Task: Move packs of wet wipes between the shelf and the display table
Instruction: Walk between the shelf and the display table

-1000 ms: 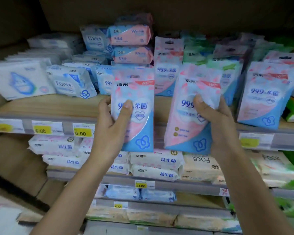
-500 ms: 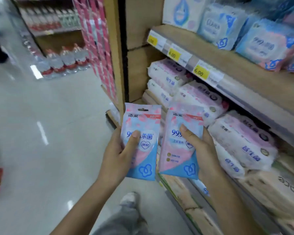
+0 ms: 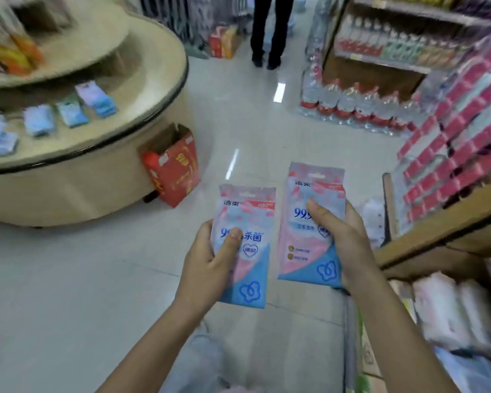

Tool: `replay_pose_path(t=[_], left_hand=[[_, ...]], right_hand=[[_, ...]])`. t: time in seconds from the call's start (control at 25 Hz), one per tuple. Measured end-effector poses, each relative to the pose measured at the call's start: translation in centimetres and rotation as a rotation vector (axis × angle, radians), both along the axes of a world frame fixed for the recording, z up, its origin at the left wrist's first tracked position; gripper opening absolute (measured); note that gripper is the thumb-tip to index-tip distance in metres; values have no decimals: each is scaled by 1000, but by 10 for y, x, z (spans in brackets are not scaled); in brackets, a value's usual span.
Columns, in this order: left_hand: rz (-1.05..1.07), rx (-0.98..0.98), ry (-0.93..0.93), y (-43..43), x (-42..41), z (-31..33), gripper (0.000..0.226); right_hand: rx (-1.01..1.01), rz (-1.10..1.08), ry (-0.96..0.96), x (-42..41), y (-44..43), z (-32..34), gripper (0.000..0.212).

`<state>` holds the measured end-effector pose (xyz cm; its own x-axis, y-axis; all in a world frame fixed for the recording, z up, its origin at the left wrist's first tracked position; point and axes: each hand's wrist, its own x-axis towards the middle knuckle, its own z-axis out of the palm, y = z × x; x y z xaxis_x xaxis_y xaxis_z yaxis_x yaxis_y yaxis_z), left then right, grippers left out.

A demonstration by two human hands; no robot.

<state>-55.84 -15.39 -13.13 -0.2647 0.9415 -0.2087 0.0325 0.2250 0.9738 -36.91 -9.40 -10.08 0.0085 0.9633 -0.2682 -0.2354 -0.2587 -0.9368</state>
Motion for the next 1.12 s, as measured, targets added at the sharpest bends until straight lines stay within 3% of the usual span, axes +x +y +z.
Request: replay_pose_path(t=[0.24,0.48,0.8,1.04,1.12], left_hand=[[264,-30,-27,62,-150,2,16],[421,-22,-18,138,-262,3,17],[601,-71,-96,279,-353,-35,14],[715,-192,-130,370,-410,-60,25],[751,-202,-153,396,-435,-66,24]], right_hand=[[-42,241,-9,-154,90,-17,31],[-135,404,-37,-255,158,-38,47],[-188,580,-100,-362,321,-75,45],[-141,700,-123,-470,460,-65,47],[-134,713,-117,-508,493,-68,39]])
